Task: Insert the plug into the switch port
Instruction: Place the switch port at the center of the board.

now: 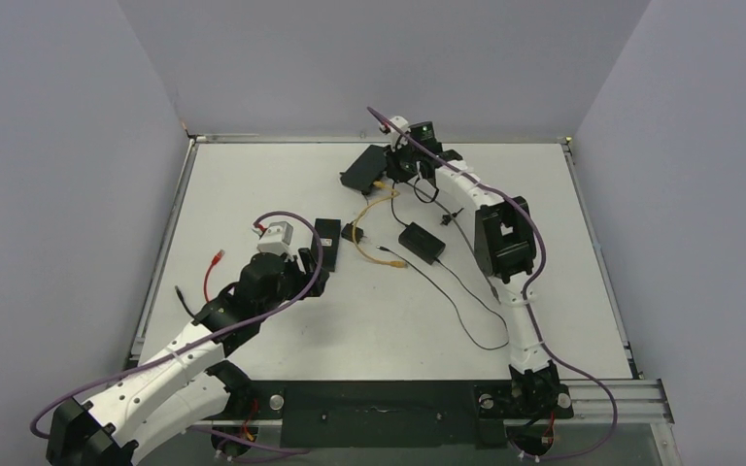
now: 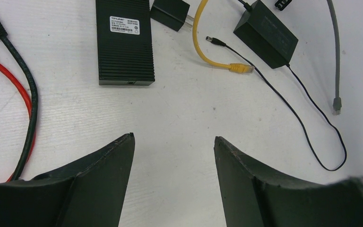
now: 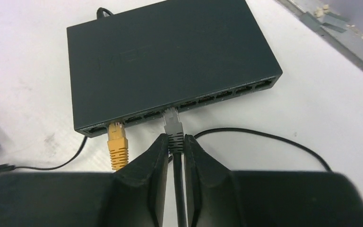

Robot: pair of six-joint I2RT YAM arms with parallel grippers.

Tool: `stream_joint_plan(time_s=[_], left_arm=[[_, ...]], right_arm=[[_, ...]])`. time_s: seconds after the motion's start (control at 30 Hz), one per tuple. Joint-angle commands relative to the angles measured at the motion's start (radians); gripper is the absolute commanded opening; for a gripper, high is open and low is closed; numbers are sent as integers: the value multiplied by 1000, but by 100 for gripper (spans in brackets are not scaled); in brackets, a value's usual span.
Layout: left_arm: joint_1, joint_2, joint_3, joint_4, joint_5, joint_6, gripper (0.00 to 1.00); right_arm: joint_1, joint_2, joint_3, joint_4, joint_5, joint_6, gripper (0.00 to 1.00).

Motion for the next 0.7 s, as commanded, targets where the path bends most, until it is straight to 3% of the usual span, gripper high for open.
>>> stream_joint_plan(time_s=[0.0,0.1,0.33,0.43,0.53,0.67], left_arm=[[10,17,28,51,4,21,60],[15,30,32,54,9,23,60],[17,35,30,63,36,16,60],[19,26,30,60,57,7,60],[22,23,41,44,94,-3,60],[25,18,50,20,132,-13,60]], right_arm=[[-11,14,120,-8,142,55,27],[-12,-5,104,8,148,83,49],[-13,-198,-67,132,123,162,64],[-13,-298,-217,226,80,218,80],[-9,-427,-364,339,61,252,84],[-2,-562,-477,354,43,302,86]])
